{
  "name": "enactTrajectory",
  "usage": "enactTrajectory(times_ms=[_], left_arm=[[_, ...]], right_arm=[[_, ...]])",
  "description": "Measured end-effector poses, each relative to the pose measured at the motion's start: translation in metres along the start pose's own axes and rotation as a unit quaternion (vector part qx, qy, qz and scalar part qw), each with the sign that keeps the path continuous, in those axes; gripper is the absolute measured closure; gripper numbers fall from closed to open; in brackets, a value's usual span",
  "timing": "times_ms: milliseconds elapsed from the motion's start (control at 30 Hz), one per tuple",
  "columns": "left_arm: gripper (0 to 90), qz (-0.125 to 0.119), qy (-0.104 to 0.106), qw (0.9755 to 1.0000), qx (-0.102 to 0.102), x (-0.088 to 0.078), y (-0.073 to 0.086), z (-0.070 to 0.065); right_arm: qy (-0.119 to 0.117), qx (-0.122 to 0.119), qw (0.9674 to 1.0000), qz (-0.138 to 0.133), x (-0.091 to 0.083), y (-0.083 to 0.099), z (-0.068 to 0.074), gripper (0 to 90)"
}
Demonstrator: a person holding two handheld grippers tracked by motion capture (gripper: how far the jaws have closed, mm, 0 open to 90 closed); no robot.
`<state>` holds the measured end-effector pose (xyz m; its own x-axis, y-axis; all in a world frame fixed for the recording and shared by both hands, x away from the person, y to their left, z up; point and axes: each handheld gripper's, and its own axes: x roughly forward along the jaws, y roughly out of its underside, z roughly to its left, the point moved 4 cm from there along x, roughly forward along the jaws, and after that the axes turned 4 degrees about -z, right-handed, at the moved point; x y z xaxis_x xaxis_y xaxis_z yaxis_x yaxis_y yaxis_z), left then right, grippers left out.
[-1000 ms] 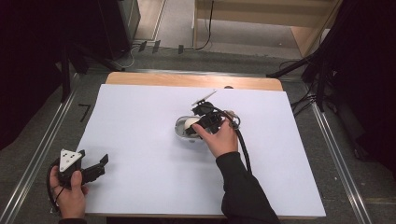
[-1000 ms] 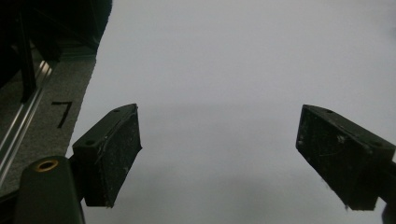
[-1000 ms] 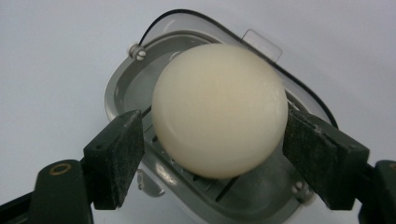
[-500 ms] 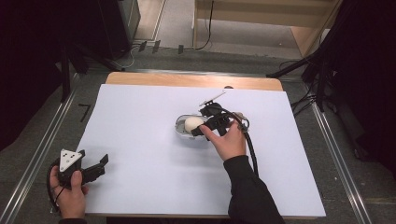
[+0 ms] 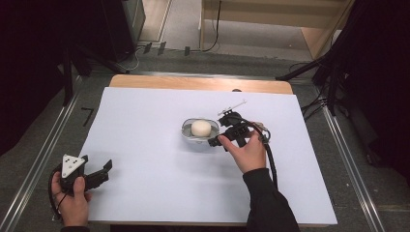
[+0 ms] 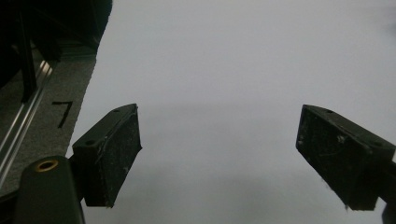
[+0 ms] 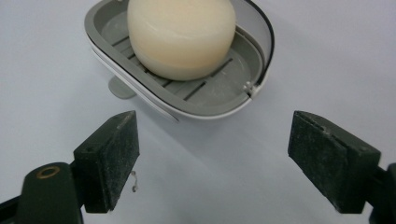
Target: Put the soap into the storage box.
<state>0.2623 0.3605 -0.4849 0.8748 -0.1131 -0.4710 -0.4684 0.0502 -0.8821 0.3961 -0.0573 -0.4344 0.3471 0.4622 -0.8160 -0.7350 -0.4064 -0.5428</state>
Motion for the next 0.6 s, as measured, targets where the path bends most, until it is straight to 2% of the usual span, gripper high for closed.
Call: enactTrajectory(times_ms=[600], left_arm=[[14.8, 0.001, 0.001, 1.0, -0.001, 0.0, 0.0, 0.0]], right_arm=[[0.008, 0.01, 0.9999, -0.001, -0.012, 0.034, -0.022, 13.1]])
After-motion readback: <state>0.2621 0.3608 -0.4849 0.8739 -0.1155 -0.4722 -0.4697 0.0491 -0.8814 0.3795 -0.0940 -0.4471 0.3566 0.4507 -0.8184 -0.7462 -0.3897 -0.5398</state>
